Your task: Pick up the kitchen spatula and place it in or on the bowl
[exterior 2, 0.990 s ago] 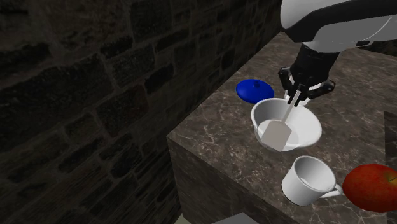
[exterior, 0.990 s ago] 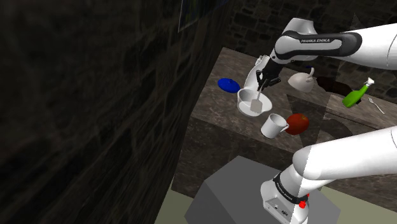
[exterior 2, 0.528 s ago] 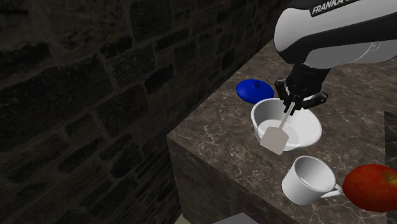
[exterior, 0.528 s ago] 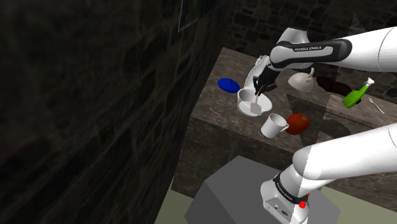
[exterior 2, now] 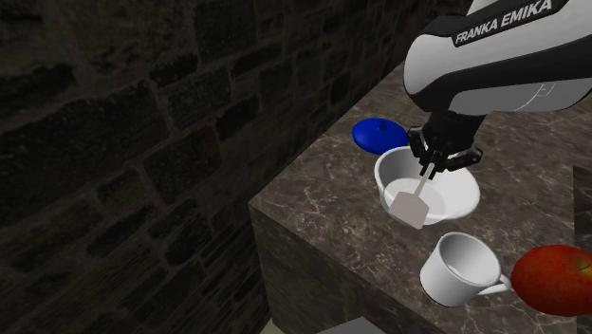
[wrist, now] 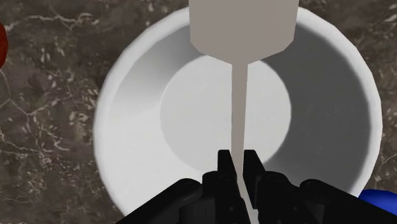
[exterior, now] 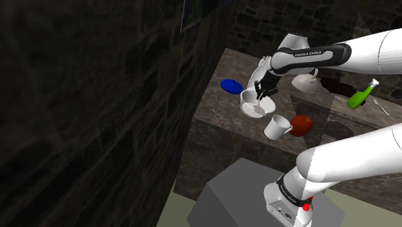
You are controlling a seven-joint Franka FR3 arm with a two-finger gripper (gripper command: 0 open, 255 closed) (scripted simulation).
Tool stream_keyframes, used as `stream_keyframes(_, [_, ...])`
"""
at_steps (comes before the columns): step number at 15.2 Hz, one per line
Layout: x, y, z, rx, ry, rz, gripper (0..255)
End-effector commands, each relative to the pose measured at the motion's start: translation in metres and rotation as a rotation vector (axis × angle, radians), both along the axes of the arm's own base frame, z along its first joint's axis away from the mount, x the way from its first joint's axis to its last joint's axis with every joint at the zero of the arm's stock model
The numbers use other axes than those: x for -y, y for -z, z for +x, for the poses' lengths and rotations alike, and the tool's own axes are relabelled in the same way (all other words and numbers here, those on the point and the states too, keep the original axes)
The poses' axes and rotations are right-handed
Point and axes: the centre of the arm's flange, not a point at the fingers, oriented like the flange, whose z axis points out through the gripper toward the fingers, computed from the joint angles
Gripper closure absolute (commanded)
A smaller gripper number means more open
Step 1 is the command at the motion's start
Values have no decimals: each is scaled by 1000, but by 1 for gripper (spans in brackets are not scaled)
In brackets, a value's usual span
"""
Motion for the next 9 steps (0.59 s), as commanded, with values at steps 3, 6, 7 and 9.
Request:
stream_keyframes(3, [0, 0, 0, 0, 0, 0, 255])
stream_keyframes(6, [0, 0, 0, 0, 0, 0, 0])
stream_keyframes(7, [0, 0, 0, 0, 0, 0, 0])
stream_keyframes(9, [0, 0, 0, 0, 0, 0, 0])
